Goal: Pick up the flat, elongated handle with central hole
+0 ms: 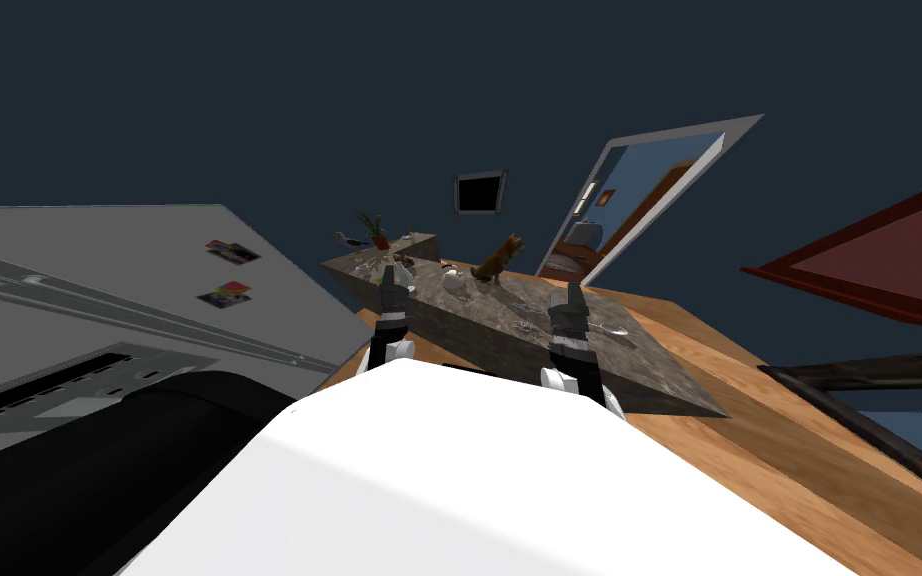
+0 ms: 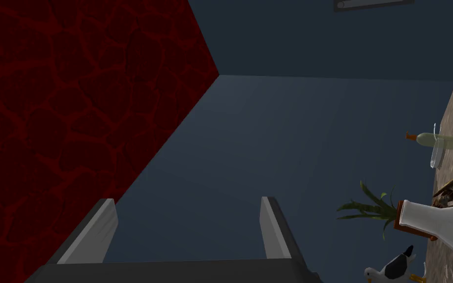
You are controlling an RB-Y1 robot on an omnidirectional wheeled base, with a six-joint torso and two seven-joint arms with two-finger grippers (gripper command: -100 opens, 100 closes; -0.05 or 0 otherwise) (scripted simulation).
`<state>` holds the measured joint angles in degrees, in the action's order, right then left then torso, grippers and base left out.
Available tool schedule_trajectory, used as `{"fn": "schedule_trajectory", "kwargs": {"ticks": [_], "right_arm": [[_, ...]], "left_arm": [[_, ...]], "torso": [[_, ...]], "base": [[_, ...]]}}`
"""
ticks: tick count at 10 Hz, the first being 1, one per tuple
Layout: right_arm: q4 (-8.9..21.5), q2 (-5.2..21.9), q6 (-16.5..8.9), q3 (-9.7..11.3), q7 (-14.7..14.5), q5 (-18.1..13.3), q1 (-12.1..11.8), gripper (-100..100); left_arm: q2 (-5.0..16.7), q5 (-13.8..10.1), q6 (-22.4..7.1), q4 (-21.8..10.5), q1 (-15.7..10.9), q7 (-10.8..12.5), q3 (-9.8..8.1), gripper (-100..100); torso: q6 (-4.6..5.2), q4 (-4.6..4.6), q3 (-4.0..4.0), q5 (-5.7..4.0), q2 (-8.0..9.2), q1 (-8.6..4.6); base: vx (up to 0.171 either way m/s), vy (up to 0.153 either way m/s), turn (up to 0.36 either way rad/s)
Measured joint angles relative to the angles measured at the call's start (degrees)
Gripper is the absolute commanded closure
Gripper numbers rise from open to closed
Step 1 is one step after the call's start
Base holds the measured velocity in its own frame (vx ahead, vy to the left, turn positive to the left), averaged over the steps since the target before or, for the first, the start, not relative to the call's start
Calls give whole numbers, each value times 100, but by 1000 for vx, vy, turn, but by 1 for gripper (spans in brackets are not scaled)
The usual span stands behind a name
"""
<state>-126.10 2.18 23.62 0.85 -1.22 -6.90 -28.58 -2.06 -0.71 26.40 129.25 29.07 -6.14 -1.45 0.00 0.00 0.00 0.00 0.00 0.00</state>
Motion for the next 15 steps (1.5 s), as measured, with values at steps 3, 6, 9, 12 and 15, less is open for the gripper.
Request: {"fn": "schedule_trajectory", "kwargs": {"ticks": [3, 6, 9, 12, 15], "right_arm": [[88, 371, -59, -64, 67, -41, 31, -100], [178, 840, -157, -139, 177, -109, 18, -100], [338, 1333, -216, -210, 285, -189, 12, -100], [474, 1812, -304, -273, 390, -265, 11, -100], [612, 2266, -368, -309, 480, -337, 0, -100]], "left_arm": [[0, 0, 0, 0, 0, 0, 0, 0], [0, 0, 0, 0, 0, 0, 0, 0], [0, 0, 0, 0, 0, 0, 0, 0], [0, 0, 0, 0, 0, 0, 0, 0], [0, 0, 0, 0, 0, 0, 0, 0]], "torso": [[0, 0, -1, 2, -1, 7], [0, 0, -1, 3, -1, 11], [0, 0, -1, 2, -2, 9], [-1, 0, -1, 2, -2, 11], [0, 0, -1, 2, -2, 7]], "base": [[1, 28, 37], [4, 36, 49], [1, 33, 65], [3, 30, 54], [5, 28, 74]]}}
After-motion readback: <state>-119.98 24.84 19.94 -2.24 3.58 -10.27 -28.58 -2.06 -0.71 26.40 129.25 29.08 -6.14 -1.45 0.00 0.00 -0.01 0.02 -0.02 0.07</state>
